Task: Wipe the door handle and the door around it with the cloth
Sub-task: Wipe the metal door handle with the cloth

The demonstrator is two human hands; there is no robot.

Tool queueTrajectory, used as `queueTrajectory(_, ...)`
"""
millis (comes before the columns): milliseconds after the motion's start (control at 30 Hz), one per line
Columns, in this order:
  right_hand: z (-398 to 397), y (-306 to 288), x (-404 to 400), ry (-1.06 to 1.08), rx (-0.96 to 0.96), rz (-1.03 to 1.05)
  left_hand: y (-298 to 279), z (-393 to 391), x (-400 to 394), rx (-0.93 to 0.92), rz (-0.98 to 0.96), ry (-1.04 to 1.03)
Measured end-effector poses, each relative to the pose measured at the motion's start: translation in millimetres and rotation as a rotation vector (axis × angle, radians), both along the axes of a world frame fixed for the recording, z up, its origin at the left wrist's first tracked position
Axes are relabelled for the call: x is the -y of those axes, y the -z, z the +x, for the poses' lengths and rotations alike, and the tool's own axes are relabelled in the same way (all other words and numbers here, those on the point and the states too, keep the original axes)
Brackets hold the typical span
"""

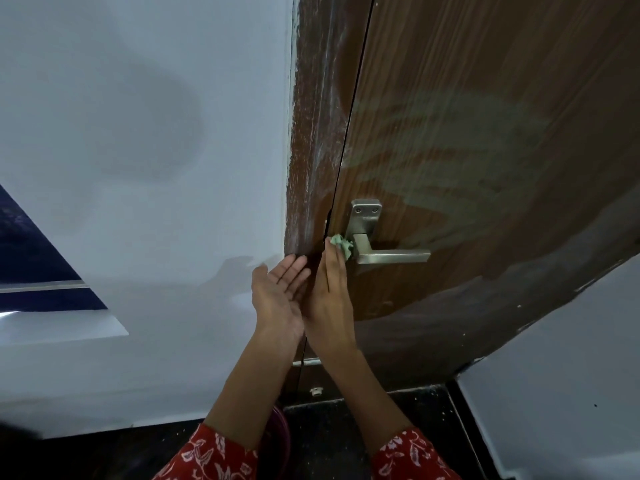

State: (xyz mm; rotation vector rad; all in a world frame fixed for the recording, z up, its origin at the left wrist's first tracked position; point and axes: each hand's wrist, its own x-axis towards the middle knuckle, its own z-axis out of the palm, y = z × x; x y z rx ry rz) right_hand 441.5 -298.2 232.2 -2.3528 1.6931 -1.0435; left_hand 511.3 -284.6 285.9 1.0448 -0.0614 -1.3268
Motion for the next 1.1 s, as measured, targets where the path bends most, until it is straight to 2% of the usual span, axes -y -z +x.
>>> queueTrajectory(133, 1, 1, -1, 0.029, 0.098, -0.072, -4, 3, -1, 0.062, -0.049, -0.006)
queueTrajectory(267, 9, -12, 16, 0.084, 0.1, -0.177, -6, 4, -2, 0.117, -0.08, -0.014)
queueTrajectory(500, -18, 42, 9, -0.006, -0.005, -0.122, -7, 10, -2, 0.128, -0.086, -0.022)
queueTrajectory(633, -37, 39, 15, -0.053, 0.085, -0.268, -6, 12, -4, 0.129, -0.089, -0.028)
queueTrajectory(733, -44, 26, 25, -0.008, 0.26, -0.388, -5, 13, -5, 0.138, -0.091, -0.032)
queueTrajectory(833, -41, 11, 29, 0.117, 0.487, -0.351, -4, 11, -6, 0.139, -0.083, -0.027)
queueTrajectory(1000, -26, -6, 29, 0.355, 1.212, 0.029, -7, 10, -8, 0.146, -0.087, -0.014)
queueTrajectory(1100, -24, -14, 32, 0.302, 1.759, 0.24, -7, 9, -10, 0.153, -0.083, -0.011)
